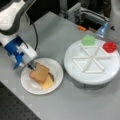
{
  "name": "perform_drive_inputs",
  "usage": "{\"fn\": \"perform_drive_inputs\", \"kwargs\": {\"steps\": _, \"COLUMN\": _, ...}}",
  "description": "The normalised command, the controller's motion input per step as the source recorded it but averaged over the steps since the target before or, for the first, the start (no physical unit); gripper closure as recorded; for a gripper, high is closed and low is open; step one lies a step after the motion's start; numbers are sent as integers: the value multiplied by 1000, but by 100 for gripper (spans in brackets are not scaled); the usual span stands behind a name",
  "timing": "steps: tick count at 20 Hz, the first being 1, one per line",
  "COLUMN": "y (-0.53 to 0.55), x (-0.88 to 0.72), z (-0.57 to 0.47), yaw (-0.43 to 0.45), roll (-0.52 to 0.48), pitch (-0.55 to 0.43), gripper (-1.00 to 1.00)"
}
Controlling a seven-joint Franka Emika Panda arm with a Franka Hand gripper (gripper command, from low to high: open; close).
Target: Ingredient selection for cheeseburger or sandwich
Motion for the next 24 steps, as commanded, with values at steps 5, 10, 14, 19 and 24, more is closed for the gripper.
{"fn": "perform_drive_inputs", "kwargs": {"steps": 5, "y": 41, "x": -324, "z": -27, "yaw": -58, "roll": 30, "pitch": -146, "gripper": 100}}
{"fn": "perform_drive_inputs", "kwargs": {"steps": 10, "y": 127, "x": -338, "z": -30, "yaw": -103, "roll": -12, "pitch": -151, "gripper": 100}}
{"fn": "perform_drive_inputs", "kwargs": {"steps": 14, "y": 200, "x": -286, "z": -4, "yaw": -173, "roll": 26, "pitch": -201, "gripper": 100}}
{"fn": "perform_drive_inputs", "kwargs": {"steps": 19, "y": 224, "x": -257, "z": 11, "yaw": -201, "roll": 67, "pitch": -236, "gripper": 100}}
{"fn": "perform_drive_inputs", "kwargs": {"steps": 24, "y": 239, "x": -251, "z": 17, "yaw": -227, "roll": 94, "pitch": -253, "gripper": -100}}
